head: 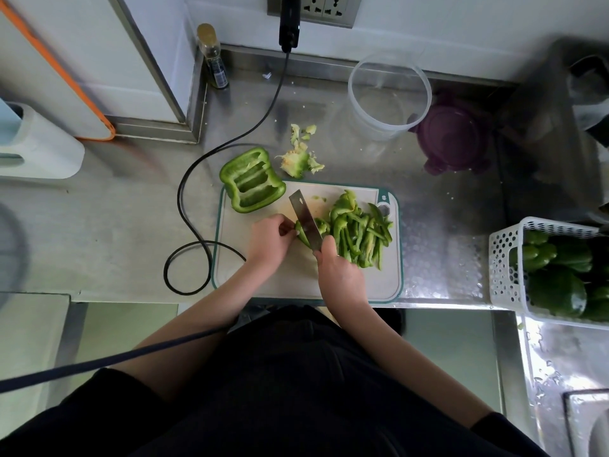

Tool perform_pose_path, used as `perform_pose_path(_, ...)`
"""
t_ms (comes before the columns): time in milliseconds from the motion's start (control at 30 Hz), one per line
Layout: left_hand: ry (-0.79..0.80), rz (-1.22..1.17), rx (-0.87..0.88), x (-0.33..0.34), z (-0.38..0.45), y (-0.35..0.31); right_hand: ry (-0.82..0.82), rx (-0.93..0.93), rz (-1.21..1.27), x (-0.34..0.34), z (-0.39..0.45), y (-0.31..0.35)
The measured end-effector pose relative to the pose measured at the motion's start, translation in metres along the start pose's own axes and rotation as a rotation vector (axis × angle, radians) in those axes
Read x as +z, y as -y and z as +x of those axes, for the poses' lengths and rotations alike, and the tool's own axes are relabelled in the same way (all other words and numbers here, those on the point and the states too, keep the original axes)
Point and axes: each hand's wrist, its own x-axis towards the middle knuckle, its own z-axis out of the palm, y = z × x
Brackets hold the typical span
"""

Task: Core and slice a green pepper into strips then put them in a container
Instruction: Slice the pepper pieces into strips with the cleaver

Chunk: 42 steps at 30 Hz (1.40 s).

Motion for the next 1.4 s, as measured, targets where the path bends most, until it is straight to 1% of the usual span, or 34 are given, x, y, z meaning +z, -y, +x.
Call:
perform_pose_path(100,-0.005,-0.034,0.000,-0.003,-0.004,0.001,0.008,-0.003,-0.013,0.001,0.003,-0.002)
perform_pose_path(233,-0.070,-0.035,-0.010,-0.011,-0.014,0.006,0.037,-0.020,-0.048,0.000,0.006,-0.003)
perform_pose_path(400,-0.127,-0.090,-0.034,-0.015,-0.016,0.010,0.072,-0.010,-0.074,-0.005,0.009,0.000)
perform_pose_path(533,-0.139,-0.077,-0.016,-0.013,-0.015,0.005,0.116,-0.021,-0.093,-0.008,0.014,0.005)
perform_pose_path(600,-0.125,-0.060,0.010,-0.011,-0.014,0.002,0.117,0.004,-0.046,-0.009,0.017,0.004)
perform_pose_path(700,-0.057,-0.021,0.052,-0.008,-0.009,-0.005,0.102,0.028,0.035,-0.011,0.017,0.002)
perform_pose_path(900,0.002,0.125,0.150,0.001,-0.003,-0.015,0.044,0.033,0.088,-0.010,0.009,0.003)
perform_pose_path(1000,-0.013,0.174,0.141,0.001,-0.002,-0.015,0.051,0.040,0.040,-0.008,-0.001,-0.001)
perform_pose_path(1100,-0.020,0.146,0.100,-0.001,-0.002,-0.013,0.064,0.054,-0.022,-0.003,-0.016,-0.004)
perform_pose_path(1200,0.019,0.159,0.112,-0.003,0.000,-0.013,0.069,0.064,-0.030,-0.004,-0.003,0.002)
perform_pose_path(1300,0.036,0.209,0.135,-0.007,0.000,-0.018,0.049,0.035,-0.054,-0.010,0.014,0.007)
perform_pose_path(1400,0.035,0.181,0.098,-0.005,-0.003,-0.016,0.077,0.020,-0.100,-0.010,-0.001,0.003)
